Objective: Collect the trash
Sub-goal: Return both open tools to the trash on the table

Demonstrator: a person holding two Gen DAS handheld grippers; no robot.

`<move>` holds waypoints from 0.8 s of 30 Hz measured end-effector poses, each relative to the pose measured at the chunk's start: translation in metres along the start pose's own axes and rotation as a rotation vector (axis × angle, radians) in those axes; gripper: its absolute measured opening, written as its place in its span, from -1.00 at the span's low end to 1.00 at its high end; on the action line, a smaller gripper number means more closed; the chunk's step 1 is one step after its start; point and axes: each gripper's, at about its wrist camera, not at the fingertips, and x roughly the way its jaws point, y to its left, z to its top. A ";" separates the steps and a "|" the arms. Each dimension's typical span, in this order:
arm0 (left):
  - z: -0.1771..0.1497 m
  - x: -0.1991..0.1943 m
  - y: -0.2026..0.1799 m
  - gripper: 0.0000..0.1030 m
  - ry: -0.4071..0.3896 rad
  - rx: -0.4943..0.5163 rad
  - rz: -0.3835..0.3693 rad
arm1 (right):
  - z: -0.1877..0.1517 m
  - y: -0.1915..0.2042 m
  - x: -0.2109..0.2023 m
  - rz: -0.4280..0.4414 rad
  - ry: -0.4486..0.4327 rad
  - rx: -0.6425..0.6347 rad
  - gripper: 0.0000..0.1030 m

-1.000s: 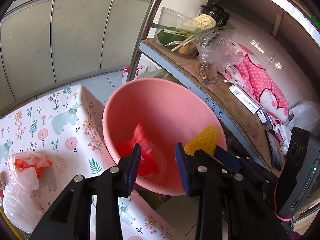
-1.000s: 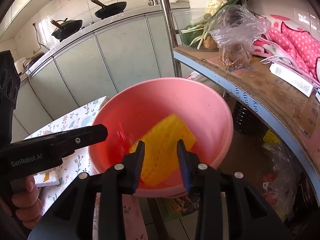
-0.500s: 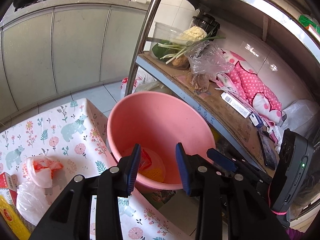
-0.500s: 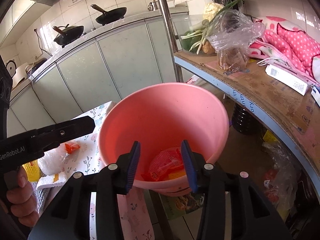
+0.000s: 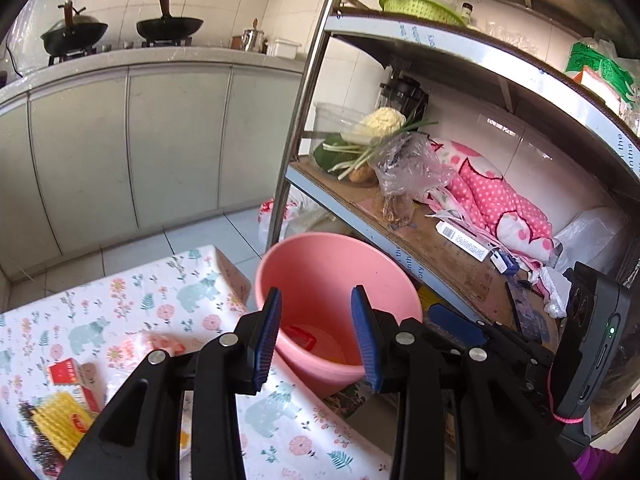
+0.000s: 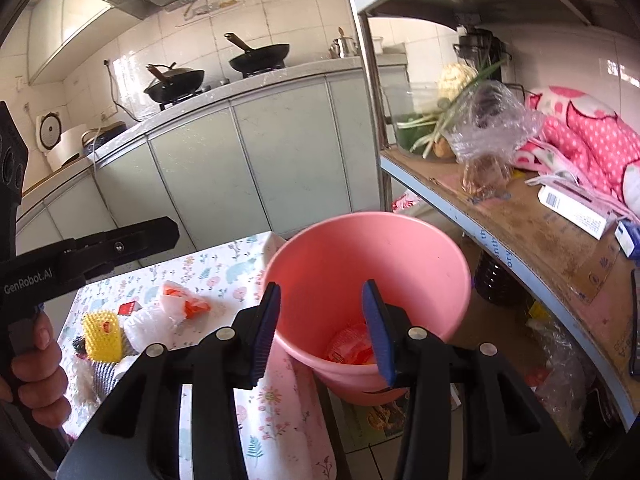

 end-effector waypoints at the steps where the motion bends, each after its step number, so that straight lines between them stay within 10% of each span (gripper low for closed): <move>1: 0.001 -0.007 0.003 -0.32 -0.008 0.003 0.009 | 0.000 0.003 -0.002 0.007 -0.003 -0.007 -0.15; 24: -0.066 -0.193 0.141 -0.31 -0.061 -0.176 0.378 | -0.019 0.079 -0.003 0.183 0.061 -0.116 -0.14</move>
